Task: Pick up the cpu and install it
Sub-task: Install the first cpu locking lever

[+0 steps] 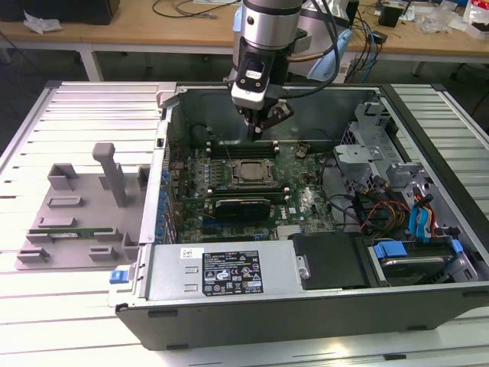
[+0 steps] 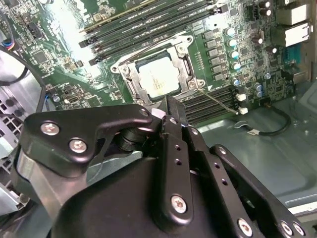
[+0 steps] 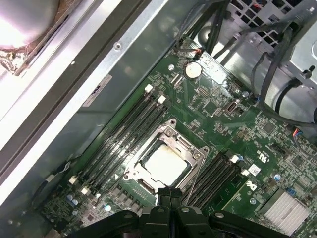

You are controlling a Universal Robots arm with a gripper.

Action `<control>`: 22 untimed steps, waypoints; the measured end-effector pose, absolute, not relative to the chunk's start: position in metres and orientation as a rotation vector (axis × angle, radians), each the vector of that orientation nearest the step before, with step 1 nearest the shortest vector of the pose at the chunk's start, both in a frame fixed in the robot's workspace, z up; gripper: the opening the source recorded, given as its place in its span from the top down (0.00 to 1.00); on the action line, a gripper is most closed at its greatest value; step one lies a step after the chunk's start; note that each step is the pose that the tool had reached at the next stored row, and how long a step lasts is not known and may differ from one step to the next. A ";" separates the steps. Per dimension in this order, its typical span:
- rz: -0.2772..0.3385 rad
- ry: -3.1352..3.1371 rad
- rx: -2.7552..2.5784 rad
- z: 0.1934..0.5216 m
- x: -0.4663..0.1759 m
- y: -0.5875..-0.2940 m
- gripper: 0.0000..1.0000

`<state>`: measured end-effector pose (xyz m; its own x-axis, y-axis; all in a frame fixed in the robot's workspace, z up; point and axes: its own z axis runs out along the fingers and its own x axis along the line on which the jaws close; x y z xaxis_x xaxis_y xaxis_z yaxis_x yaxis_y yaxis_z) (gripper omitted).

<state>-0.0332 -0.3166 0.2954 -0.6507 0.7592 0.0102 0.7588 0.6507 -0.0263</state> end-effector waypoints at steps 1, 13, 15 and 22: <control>0.031 -2.842 -1.290 0.295 -0.033 -0.317 0.89; 0.033 -2.911 -1.130 0.295 -0.033 -0.317 0.89; 0.033 -2.919 -1.109 0.295 -0.033 -0.317 0.89; 0.034 -2.961 -0.993 0.295 -0.033 -0.317 0.89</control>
<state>-0.0332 -0.3166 0.2955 -0.7977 0.6030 0.0103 0.6026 0.7976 -0.0263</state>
